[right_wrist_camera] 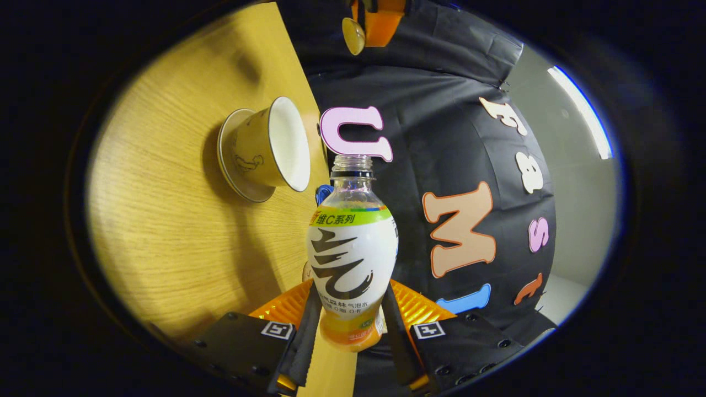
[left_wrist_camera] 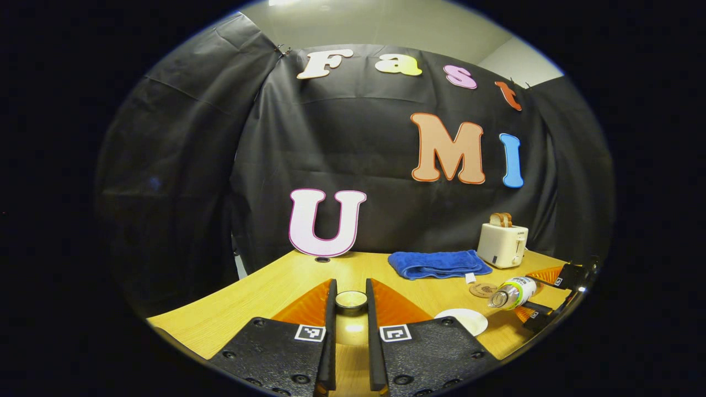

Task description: Open the teacup lid with one hand, grasp the water bottle and pour water into the teacup with the other hand; after pouring, place the water bottle on the coaster and then close the teacup lid.

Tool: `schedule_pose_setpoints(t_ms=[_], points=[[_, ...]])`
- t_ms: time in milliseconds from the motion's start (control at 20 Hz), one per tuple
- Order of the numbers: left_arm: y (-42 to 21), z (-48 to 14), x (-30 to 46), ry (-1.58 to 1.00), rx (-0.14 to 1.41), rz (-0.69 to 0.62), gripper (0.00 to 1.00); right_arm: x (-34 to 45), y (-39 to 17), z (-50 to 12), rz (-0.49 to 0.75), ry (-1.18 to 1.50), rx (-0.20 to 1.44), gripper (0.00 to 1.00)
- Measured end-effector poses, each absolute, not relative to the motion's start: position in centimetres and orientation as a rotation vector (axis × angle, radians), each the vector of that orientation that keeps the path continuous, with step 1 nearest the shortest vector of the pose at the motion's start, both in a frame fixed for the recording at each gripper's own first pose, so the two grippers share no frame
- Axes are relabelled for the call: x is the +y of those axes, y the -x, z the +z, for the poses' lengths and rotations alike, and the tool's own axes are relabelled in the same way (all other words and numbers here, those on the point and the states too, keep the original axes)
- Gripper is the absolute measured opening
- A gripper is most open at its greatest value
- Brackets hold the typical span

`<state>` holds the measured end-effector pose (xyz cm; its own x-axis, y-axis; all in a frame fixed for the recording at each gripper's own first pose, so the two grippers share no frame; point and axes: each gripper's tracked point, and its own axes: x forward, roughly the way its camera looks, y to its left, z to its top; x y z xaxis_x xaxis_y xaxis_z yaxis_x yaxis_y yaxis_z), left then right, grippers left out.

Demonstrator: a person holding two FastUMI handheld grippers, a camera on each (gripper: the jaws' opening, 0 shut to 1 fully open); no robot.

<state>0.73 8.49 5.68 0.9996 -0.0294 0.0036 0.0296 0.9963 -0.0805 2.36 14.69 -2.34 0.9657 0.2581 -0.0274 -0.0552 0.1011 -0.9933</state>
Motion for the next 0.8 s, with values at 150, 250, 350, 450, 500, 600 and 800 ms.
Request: schedule_pose_setpoints(t_ms=[150,250,350,450,500,600,800], points=[[-0.6,5.8,8.6,0.078,-0.006,-0.03,0.21,15.0,-2.6,-2.1,0.244,1.499,-0.172,0.64],[-0.6,5.9,8.5,0.077,-0.007,-0.032,0.21,15.0,-2.7,-2.0,0.25,1.535,-0.183,0.64],[-0.6,6.0,8.4,0.082,-0.005,-0.037,0.21,15.2,-2.6,-1.9,0.252,1.581,-0.205,0.64],[-0.5,6.2,8.5,0.086,-0.007,-0.037,0.21,15.4,-2.8,-1.8,0.254,1.627,-0.226,0.63],[-0.5,6.1,8.6,0.085,-0.008,-0.037,0.21,15.5,-2.8,-1.7,0.257,1.649,-0.231,0.64],[-0.3,6.3,8.6,0.088,-0.011,-0.037,0.21,15.7,-2.8,-1.5,0.261,1.691,-0.244,0.64],[-0.2,6.5,8.7,0.107,-0.011,-0.044,0.21,15.8,-2.8,-1.2,0.261,1.763,-0.272,0.63]])
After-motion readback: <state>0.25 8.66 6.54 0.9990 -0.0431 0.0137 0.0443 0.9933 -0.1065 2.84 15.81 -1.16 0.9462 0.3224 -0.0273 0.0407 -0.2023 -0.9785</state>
